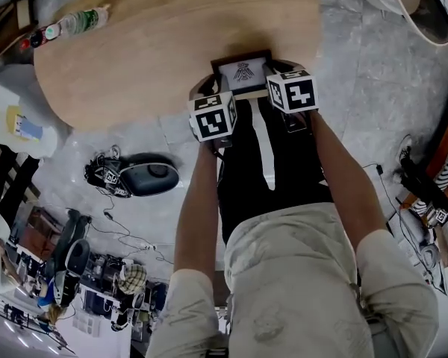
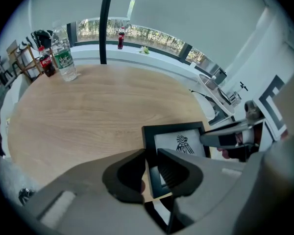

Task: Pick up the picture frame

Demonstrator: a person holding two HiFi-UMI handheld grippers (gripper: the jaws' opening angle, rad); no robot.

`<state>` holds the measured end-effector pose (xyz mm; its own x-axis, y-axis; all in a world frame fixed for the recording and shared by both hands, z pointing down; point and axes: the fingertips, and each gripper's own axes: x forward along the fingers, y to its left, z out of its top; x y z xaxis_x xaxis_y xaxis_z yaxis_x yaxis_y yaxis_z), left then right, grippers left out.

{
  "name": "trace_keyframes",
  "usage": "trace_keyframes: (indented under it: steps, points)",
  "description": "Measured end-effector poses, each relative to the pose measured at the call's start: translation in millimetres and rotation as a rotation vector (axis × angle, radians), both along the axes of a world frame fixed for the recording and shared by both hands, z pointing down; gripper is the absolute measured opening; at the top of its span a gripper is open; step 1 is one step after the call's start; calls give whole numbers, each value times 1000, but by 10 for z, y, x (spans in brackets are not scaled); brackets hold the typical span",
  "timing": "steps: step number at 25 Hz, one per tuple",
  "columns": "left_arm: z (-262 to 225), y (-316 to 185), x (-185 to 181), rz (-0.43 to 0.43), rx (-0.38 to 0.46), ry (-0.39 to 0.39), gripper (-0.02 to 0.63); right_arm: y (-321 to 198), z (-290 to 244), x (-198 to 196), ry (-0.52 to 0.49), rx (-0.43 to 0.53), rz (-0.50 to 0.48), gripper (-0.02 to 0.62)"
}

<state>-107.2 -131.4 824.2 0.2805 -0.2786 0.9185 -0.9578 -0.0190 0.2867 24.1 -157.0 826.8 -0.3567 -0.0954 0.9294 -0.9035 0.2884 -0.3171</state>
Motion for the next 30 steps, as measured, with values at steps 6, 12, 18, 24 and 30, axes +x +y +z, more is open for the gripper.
trace_keyframes:
  steps: [6, 12, 18, 24, 30]
  points:
    - [-397, -28, -31, -15, 43, -11, 89, -48, -401, -35, -14, 48, -17, 81]
    - [-804, -95, -30, -41, 108, -30, 89, -150, -803, -38, -35, 114, -36, 81]
    - [-1235, -148, -106, -66, 172, -38, 89, -230, -1244, -118, -52, 185, -65, 81]
    - [-1718, -274, -178, -90, 261, -49, 89, -380, -1731, -192, -70, 273, -82, 81]
    - [-2243, -423, -240, -109, 385, -68, 89, -566, -2265, -268, -95, 412, -125, 83]
